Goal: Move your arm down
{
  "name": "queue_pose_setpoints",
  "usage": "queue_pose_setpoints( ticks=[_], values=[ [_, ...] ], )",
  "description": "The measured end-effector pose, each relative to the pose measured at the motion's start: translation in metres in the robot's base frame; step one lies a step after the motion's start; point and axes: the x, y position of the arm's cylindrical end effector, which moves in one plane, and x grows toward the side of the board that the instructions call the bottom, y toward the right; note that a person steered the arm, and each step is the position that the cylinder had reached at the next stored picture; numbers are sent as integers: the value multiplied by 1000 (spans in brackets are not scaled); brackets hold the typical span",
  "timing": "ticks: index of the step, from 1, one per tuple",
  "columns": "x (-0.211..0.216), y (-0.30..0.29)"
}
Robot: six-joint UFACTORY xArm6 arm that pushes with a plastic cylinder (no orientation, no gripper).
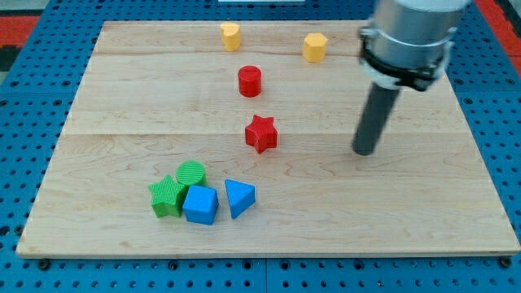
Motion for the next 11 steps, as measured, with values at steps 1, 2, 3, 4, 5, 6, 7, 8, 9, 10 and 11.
queue_pose_setpoints(
  ticks=[1,2,3,4,5,6,7,8,9,10,11],
  values=[
    [-6,-32],
    [-32,-14],
    [-33,-16],
    [-34,-20],
    [-36,-20],
    [-34,-33],
    [-34,-50],
    [-34,-55],
    [-34,-48],
    [-14,-27],
    [29,-14]
  ],
)
